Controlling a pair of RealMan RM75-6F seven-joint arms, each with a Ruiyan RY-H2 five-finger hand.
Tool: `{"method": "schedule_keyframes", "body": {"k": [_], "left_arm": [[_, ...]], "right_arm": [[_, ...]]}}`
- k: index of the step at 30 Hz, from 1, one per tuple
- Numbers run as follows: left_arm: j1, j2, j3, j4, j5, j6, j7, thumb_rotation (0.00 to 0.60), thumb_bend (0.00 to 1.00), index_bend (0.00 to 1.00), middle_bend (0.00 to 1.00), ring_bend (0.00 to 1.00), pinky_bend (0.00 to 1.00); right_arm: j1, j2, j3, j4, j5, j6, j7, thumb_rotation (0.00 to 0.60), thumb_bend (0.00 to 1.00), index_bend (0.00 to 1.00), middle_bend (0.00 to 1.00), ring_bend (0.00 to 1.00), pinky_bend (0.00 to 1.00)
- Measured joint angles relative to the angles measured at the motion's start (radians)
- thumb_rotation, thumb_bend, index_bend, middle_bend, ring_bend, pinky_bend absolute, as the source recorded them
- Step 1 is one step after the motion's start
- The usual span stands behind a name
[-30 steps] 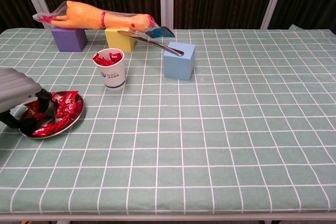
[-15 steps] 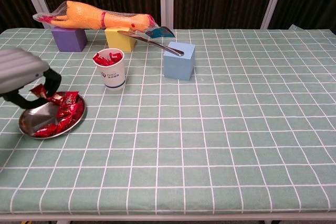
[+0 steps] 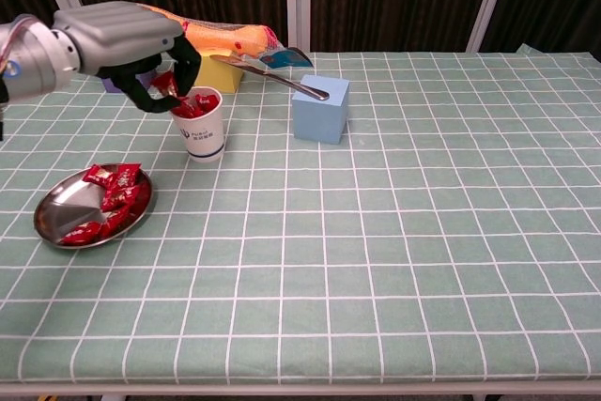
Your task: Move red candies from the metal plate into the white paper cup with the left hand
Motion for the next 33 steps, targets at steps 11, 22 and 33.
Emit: {"method": "schedule_keyframes", "body": {"k": [11,22,33], "left_arm": [[-0.081,-0.046,-0.025,0.065,-0.152,-0.073,0.071,0.600,0.42,0.50,0.53,0.91,1.00],[-0.083,0.002,0.015,-0.021,-0.242,-0.028,0.170,0.600,0.40,0.32,0.37,0.88,1.00],[0.082,0.142,0.036,-0.199,-0.170,0.247,0.036,0.600,0.35,0.30,0.36,0.64,0.78]], "right_arm": [[-0.002,-0.001,0.002,0.011,0.010,-0.004,0.009,0.600,0.12,0.12,0.18,0.05,0.37],[-0.002,-0.001,0.003,0.007,0.003,-0.001,0.008,0.600,0.12,0.12,0.18,0.05,0.37],[0.002,0.001,0.002,0.010,-0.010,0.000,0.008,0.600,0.12,0.12,0.18,0.05,0.36]]}}
